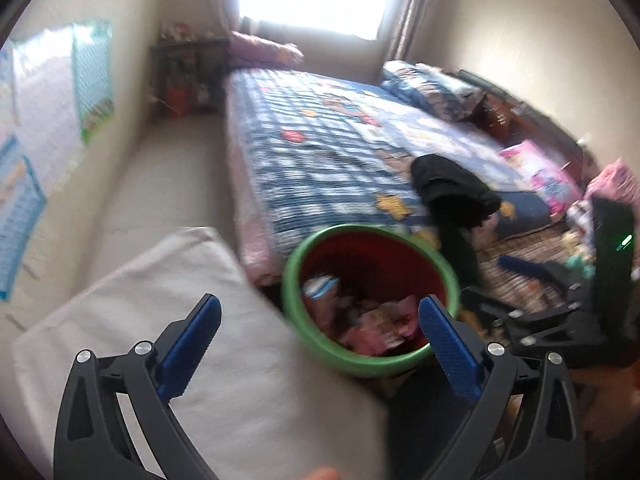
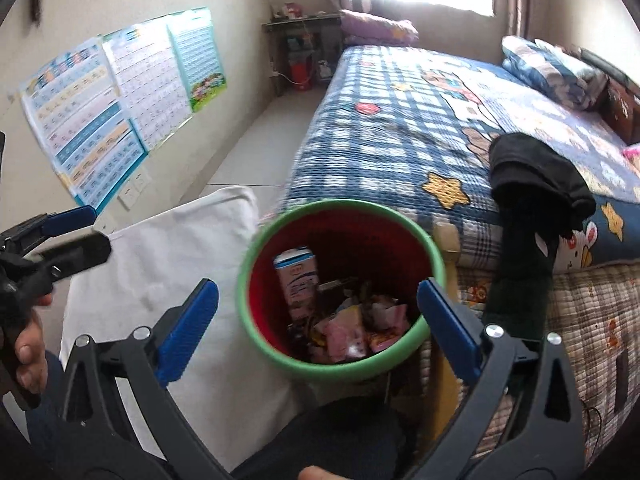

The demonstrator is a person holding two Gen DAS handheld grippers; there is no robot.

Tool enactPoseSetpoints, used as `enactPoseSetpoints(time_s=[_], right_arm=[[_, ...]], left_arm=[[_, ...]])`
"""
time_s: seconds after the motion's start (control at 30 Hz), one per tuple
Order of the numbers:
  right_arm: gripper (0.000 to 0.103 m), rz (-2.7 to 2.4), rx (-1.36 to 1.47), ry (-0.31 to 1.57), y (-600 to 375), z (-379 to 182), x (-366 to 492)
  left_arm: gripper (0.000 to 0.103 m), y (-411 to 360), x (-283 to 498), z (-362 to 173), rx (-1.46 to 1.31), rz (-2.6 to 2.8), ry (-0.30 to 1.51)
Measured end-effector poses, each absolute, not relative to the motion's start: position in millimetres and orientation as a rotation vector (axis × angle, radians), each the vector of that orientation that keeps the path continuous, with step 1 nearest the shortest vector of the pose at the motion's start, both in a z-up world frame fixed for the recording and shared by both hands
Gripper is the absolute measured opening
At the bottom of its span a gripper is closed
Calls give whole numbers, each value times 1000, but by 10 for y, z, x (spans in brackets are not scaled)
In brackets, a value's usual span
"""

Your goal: Collect trash

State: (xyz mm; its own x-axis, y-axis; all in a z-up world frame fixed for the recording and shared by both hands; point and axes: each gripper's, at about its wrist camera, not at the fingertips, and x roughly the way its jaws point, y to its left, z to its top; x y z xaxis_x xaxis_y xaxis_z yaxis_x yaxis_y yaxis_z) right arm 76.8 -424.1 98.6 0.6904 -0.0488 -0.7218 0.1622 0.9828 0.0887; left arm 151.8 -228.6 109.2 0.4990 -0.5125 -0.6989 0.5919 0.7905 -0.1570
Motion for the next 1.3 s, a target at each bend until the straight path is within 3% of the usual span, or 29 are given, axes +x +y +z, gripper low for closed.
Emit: enactPoseSetpoints(time_s=[0.53, 0.73, 1.3], right_arm=[[98, 21, 81, 699, -2689, 812, 310], [98, 30, 46, 674, -2415, 529, 112], [98, 30, -2, 651, -2180, 310, -128]], left_arm=[[95, -603, 589, 586, 27, -250, 787], [95, -428, 314, 402, 9, -190, 706], [95, -87, 69, 76, -91, -117, 699]])
